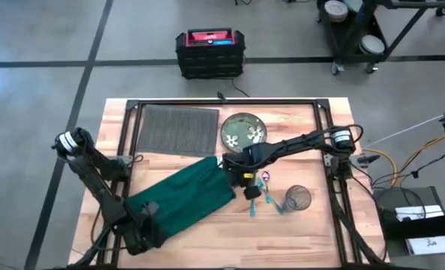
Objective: Set table place
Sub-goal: Fold the green napkin
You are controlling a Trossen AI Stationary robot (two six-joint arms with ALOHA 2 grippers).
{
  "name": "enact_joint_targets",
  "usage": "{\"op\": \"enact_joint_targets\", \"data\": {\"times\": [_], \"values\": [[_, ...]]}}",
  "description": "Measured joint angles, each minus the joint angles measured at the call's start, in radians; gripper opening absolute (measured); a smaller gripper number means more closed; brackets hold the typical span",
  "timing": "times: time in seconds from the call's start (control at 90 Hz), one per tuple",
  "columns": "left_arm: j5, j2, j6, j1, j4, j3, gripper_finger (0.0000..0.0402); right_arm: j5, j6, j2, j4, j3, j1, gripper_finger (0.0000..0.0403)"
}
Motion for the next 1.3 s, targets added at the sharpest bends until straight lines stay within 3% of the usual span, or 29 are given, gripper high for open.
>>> {"op": "enact_joint_targets", "data": {"times": [0.067,0.167,0.3,0.478,0.856,1.078,1.211,1.3], "values": [[-0.079,0.004,0.019,0.001,0.039,0.002,0.0075,-0.004,0.003,0.02,0.027,-0.007,0.024,0.0023],[-0.091,0.036,0.036,0.009,0.069,-0.001,0.0075,0.003,0.003,0.051,0.049,-0.009,0.053,0.0019],[-0.031,0.108,0.041,0.013,0.09,-0.003,0.0075,0.061,0.003,0.08,0.074,-0.007,0.072,0.0013],[0.084,0.201,0.036,0.008,0.119,0.007,0.0075,0.273,0.007,0.091,0.039,-0.007,0.07,0.0013],[0.174,0.203,-0.039,-0.042,0.119,0.01,0.0075,0.369,-0.035,0.047,-0.217,-0.018,0.07,0.0013],[0.025,0.163,-0.038,-0.029,0.108,0.004,0.0075,0.117,0.012,-0.014,0.037,-0.012,0.128,0.0014],[0.009,0.162,-0.035,-0.023,0.112,0.004,0.0075,0.139,0.03,0.012,0.222,-0.04,0.155,0.0014],[0.009,0.162,-0.035,-0.021,0.113,0.004,0.0075,0.25,0.029,0.034,0.239,-0.055,0.159,0.0014]]}}
